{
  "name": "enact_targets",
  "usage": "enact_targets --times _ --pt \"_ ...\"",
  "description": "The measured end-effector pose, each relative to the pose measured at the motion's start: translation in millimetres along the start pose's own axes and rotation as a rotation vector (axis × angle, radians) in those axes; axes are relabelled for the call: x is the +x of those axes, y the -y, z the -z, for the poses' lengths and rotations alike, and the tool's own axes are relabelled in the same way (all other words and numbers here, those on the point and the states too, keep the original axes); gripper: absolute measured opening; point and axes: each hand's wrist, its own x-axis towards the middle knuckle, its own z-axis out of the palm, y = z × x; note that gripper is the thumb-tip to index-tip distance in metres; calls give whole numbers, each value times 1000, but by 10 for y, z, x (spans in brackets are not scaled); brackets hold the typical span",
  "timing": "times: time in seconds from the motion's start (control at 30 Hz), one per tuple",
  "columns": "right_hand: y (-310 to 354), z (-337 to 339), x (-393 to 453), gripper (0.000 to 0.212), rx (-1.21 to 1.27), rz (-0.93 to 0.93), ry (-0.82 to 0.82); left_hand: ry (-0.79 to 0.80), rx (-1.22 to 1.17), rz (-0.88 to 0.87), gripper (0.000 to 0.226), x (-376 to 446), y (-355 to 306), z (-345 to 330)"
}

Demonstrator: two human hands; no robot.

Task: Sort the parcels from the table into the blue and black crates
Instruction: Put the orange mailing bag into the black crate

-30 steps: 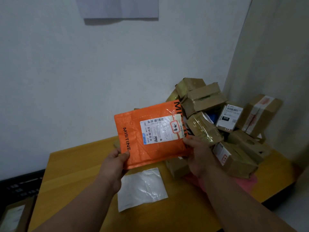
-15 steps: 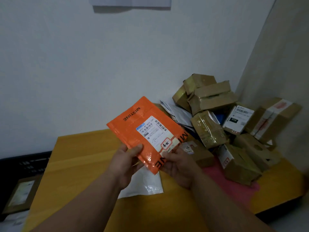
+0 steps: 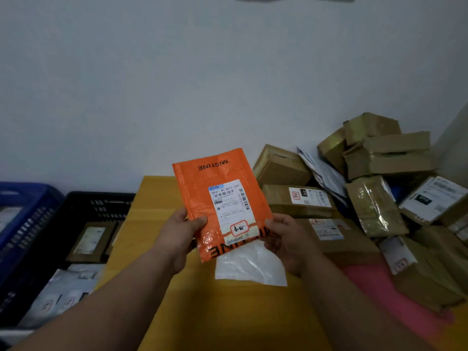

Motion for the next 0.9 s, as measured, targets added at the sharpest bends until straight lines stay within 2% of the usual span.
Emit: enact_targets --times 0.1,0.17,0.37,0.5,0.57,0.7,0.77,0.87,0.9 --pt "-103 -580 20 24 -102 -9 90 -131 -19 6 24 62 -110 569" --pt "-175 -962 41 20 -106 10 92 -209 -26 6 31 107 -185 937" --pt "-644 -2410 217 22 -78 -4 90 -279 5 41 26 166 -273 2440" --pt "-949 -3124 308 28 -80 -107 128 -393 -85 94 37 159 -192 3271" --pt "-1065 -3359 347 29 -122 -144 144 -500 -125 95 48 175 -142 3581" --pt "-1201 -3635 515 35 -215 -183 124 -745 -78 89 86 232 -118 4044" --pt "-1245 -3752 645 39 -264 -190 108 -730 -39 131 78 287 -89 4206" --pt "-1328 -3952 882 48 -290 -185 41 -637 72 204 36 410 -27 4358" --pt "-1363 -4025 959 54 -299 -167 27 -629 118 201 29 452 0 4405"
